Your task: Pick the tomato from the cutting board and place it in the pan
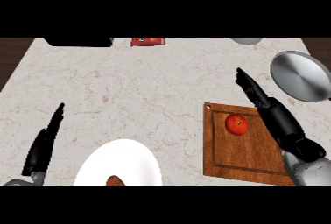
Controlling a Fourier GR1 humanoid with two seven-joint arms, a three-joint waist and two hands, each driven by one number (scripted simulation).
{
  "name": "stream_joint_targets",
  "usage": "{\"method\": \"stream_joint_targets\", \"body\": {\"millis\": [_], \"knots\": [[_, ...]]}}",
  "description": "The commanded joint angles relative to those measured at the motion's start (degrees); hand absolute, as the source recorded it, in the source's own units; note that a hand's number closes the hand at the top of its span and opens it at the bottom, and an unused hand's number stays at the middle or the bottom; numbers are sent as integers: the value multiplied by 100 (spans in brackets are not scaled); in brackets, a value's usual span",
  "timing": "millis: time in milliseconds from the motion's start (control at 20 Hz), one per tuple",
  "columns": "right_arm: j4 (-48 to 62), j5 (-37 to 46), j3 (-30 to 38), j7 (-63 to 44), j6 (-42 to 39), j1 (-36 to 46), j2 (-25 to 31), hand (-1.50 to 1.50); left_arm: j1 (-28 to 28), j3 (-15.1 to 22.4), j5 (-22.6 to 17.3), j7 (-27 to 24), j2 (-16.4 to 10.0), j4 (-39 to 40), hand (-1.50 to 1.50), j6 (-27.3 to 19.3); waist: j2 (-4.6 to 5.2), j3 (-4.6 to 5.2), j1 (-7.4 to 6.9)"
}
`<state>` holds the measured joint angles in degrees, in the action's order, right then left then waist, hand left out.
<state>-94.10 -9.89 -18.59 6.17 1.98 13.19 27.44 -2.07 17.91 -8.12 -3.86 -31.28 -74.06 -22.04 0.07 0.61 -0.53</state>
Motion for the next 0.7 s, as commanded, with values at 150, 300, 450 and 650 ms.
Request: {"method": "stream_joint_targets", "body": {"millis": [150, 300, 450, 650], "knots": [[1343, -988, 333, 556, -1545, 149, 108, 150, -689, -505, -520, -8, 282, -535, 0, 223, 36, -71, -68], [2307, -818, 399, 890, -1894, 23, 315, 150, -1216, -519, -919, 256, 663, -810, 0, 409, 66, -78, -43], [2116, 114, 1006, 2211, -387, -599, 389, -150, -1016, -656, -971, 277, 579, -827, 0, 342, -16, -80, 152], [1902, 306, 1555, 2892, -189, -1099, 1057, -150, -1097, -710, -949, 272, 706, -695, 0, 284, -29, -63, 233]]}}
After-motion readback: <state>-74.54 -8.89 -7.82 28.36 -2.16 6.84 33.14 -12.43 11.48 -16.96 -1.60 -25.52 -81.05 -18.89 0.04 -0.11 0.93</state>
